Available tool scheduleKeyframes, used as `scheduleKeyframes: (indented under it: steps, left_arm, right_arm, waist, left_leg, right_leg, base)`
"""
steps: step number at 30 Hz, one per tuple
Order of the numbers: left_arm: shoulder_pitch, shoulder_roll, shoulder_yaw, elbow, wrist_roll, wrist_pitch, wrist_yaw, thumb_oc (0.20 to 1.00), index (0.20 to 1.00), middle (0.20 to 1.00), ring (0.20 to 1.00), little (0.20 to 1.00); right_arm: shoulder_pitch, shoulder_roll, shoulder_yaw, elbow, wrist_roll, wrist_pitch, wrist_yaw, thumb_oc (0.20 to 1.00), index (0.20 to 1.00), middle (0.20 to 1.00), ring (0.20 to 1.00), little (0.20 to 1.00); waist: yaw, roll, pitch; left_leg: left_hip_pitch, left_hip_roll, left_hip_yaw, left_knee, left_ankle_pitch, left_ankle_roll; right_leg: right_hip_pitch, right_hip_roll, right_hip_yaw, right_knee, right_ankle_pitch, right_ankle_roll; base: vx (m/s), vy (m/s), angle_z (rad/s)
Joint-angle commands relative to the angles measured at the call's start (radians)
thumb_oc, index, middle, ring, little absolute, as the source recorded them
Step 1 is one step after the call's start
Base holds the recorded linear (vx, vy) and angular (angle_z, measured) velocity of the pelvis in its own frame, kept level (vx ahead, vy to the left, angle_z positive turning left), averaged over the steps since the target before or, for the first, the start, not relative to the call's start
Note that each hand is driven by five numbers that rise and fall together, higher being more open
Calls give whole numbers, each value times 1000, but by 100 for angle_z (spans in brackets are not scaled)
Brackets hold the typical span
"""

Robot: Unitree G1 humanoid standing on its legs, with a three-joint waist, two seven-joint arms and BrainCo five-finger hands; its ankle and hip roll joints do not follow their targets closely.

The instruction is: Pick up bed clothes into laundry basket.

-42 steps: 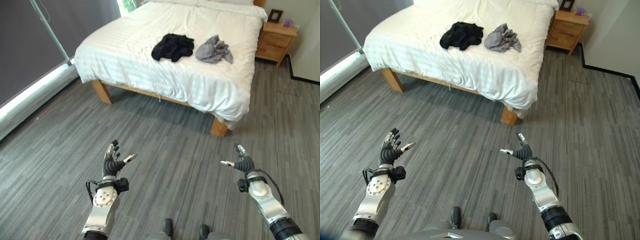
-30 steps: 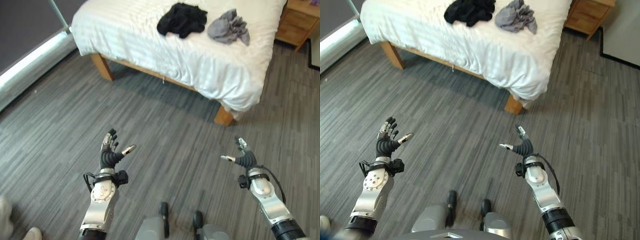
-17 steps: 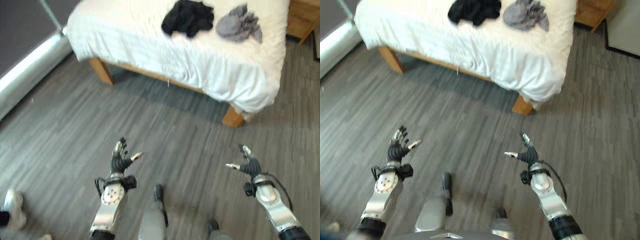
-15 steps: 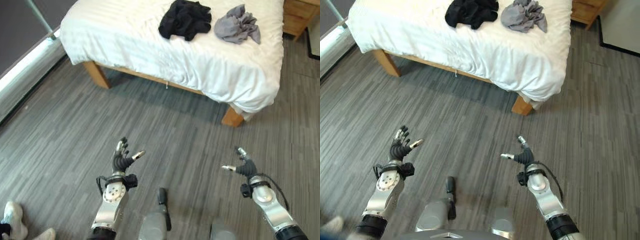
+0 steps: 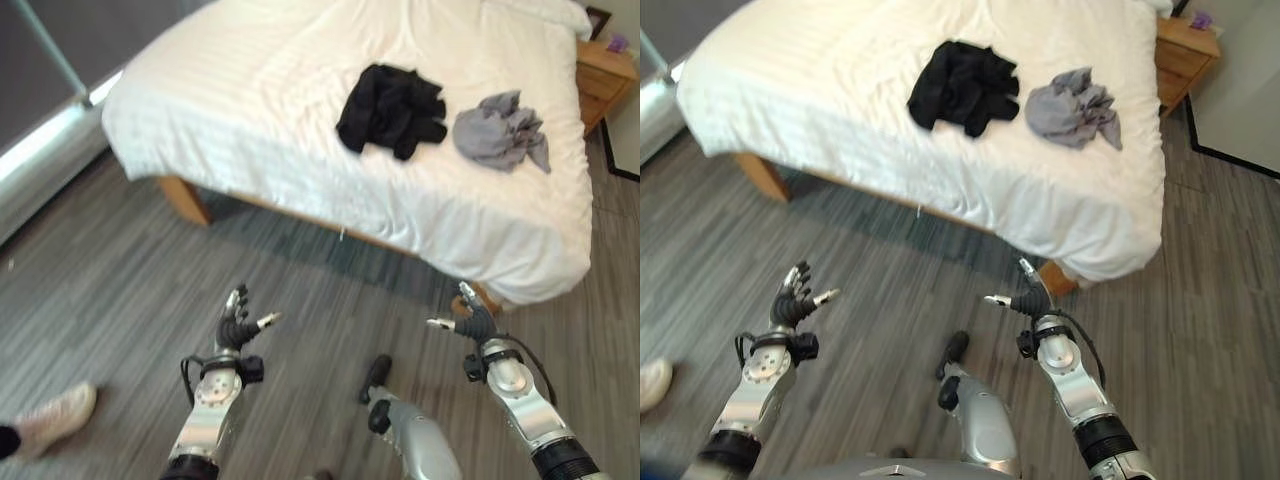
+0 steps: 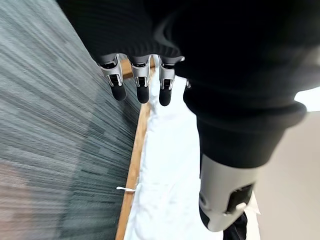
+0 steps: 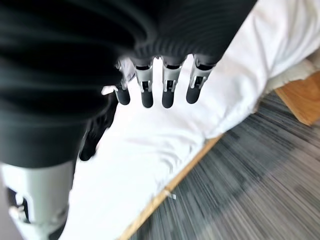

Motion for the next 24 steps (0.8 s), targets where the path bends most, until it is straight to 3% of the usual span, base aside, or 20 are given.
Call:
scheduleKeyframes:
  steps: [1,2,3,4,6,9,10,11,13,14,16,19,23,24]
  left_arm:
    - [-55,47,38,-56,46,-64,15,1000,1000,1000,1000,1000]
    - [-48,45,48,-58,32,-71,22,1000,1000,1000,1000,1000]
    - [-37,48,64,-63,23,-78,27,1000,1000,1000,1000,1000]
    - [-26,53,84,-72,11,-89,45,1000,1000,1000,1000,1000]
    - [-22,52,98,-72,9,-90,62,1000,1000,1000,1000,1000]
    - [-15,50,135,-80,-12,-95,91,1000,1000,1000,1000,1000]
    - [-3,45,149,-99,-18,-97,102,1000,1000,1000,1000,1000]
    - [-3,44,149,-100,-17,-97,102,1000,1000,1000,1000,1000]
    - [21,31,154,-125,-9,-101,115,1000,1000,1000,1000,1000]
    - [38,14,139,-139,-8,-109,110,1000,1000,1000,1000,1000]
    - [48,9,126,-154,0,-103,94,1000,1000,1000,1000,1000]
    - [63,13,76,-173,-7,-106,60,1000,1000,1000,1000,1000]
    - [58,40,-3,-169,-68,-111,11,1000,1000,1000,1000,1000]
    - [61,55,-39,-167,-97,-111,-10,1000,1000,1000,1000,1000]
  right_arm:
    - [-33,-35,-41,-31,0,-33,-36,1000,1000,1000,1000,1000]
    - [-32,-48,-51,-40,4,-30,-43,1000,1000,1000,1000,1000]
    - [-31,-60,-62,-54,7,-27,-47,1000,1000,1000,1000,1000]
    - [-46,-92,-88,-79,-16,-21,-60,1000,1000,1000,1000,1000]
    - [-66,-111,-99,-100,-40,-17,-76,1000,1000,1000,1000,1000]
    - [-113,-161,-123,-164,-127,-6,-116,1000,1000,1000,1000,1000]
    - [-132,-190,-137,-222,-178,-3,-131,1000,1000,1000,1000,1000]
    - [-130,-191,-138,-224,-179,-2,-131,1000,1000,1000,1000,1000]
    - [-151,-204,-147,-292,-225,-5,-149,1000,1000,1000,1000,1000]
    - [-161,-213,-155,-331,-268,-17,-161,1000,1000,1000,1000,1000]
    - [-156,-216,-162,-351,-301,-15,-164,1000,1000,1000,1000,1000]
    - [-206,-205,-117,-331,-353,-4,-192,1000,1000,1000,1000,1000]
    - [-359,-202,11,-178,-365,31,-207,1000,1000,1000,1000,1000]
    - [-436,-202,67,-66,-363,57,-213,1000,1000,1000,1000,1000]
  waist:
    - [-9,-35,17]
    - [3,-35,26]
    - [23,-42,35]
    - [49,-66,46]
    - [65,-68,51]
    - [112,-59,64]
    - [138,-38,60]
    - [140,-41,60]
    - [174,-17,59]
    - [174,7,54]
    - [171,19,41]
    - [183,18,19]
    - [217,9,5]
    - [240,7,4]
  left_leg:
    - [-187,170,-5,368,193,-152]
    - [-239,178,-28,503,265,-164]
    - [-291,161,-64,630,290,-168]
    - [-402,152,-71,752,258,-144]
    - [-443,160,-66,750,233,-132]
    - [-532,185,-77,586,184,-96]
    - [-520,169,-122,331,182,-80]
    - [-513,165,-118,312,197,-79]
    - [-500,118,-269,118,261,-87]
    - [-488,124,-326,47,277,-90]
    - [-457,139,-315,8,289,-97]
    - [-421,126,-317,-32,312,-91]
    - [-417,117,-296,-36,304,-80]
    - [-413,109,-291,-36,287,-75]
  right_leg:
    - [191,-24,96,-182,18,149]
    - [226,-7,112,-192,0,127]
    - [260,5,143,-201,-20,112]
    - [300,-8,201,-208,-43,107]
    - [316,-9,233,-208,-59,116]
    - [363,-3,328,-208,-92,141]
    - [386,6,387,-208,-110,160]
    - [384,2,389,-208,-107,160]
    - [408,22,462,-207,-121,160]
    - [424,33,501,-194,-145,158]
    - [429,39,504,-189,-154,155]
    - [420,32,513,-170,-148,156]
    - [423,9,515,-180,-143,170]
    - [432,-3,507,-190,-150,177]
  base:
    - [332,-112,-39]
    - [375,-142,-41]
    - [495,-91,-95]
    - [371,-50,-155]
    - [286,83,-187]
    - [357,213,-103]
    - [329,228,-154]
    - [347,256,-175]
    - [292,197,-105]
    - [217,143,-96]
    - [169,127,-114]
    - [130,138,-42]
    - [146,67,-7]
    - [131,66,-17]
